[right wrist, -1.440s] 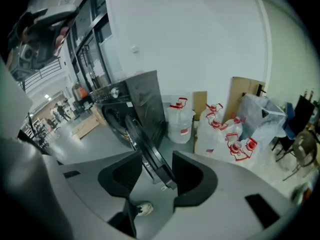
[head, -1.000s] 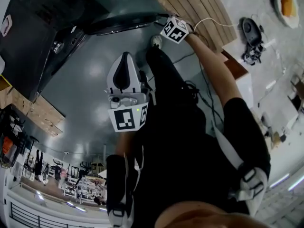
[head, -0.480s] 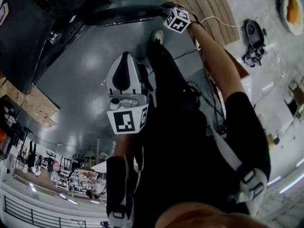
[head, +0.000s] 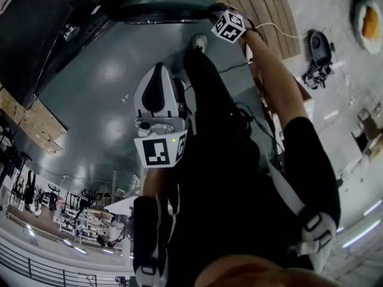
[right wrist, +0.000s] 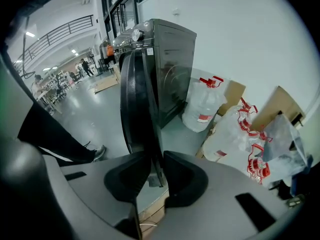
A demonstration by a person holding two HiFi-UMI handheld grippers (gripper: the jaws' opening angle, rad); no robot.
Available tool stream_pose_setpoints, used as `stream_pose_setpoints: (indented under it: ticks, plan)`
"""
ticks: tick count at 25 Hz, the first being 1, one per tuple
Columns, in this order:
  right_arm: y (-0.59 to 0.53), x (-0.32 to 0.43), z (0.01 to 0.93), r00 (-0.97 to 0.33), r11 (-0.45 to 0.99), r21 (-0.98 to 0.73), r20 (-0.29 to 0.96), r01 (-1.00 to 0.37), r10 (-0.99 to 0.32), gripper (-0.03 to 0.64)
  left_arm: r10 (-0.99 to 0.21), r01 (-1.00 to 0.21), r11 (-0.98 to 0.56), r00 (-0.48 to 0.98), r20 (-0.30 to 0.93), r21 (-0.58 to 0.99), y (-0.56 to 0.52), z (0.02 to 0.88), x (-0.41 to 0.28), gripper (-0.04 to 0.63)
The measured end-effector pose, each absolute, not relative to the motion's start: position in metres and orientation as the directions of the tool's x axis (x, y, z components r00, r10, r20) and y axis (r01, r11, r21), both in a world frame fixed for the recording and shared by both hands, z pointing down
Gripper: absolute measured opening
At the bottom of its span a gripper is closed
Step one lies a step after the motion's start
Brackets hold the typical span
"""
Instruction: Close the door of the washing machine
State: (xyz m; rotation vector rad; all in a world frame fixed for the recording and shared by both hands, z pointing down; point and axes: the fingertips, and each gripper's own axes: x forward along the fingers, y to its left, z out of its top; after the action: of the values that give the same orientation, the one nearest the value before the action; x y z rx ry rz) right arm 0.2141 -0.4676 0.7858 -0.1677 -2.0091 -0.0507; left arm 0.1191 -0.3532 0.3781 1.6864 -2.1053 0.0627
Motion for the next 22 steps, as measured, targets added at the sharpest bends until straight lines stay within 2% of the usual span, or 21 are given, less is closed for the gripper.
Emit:
stream_pose_setpoints:
  ticks: [8, 22]
  plan:
    - [-0.420, 0.226, 0.792, -0.412, 0.987, -0.050, 0.904, 0.152, 0.109, 0.067, -0.922, -0.938, 0.255, -0.163, 0.350, 0.234, -0.313, 0.380, 0.115, 0.002]
    - [-0.312, 0.248, 0.790, -0.419, 0.996, -0.074, 0.904, 0.041, 0.084, 0.064, -0.920, -0.916, 0.315, -0.231, 0.316, 0.249, -0.210, 0.382, 0.114, 0.002]
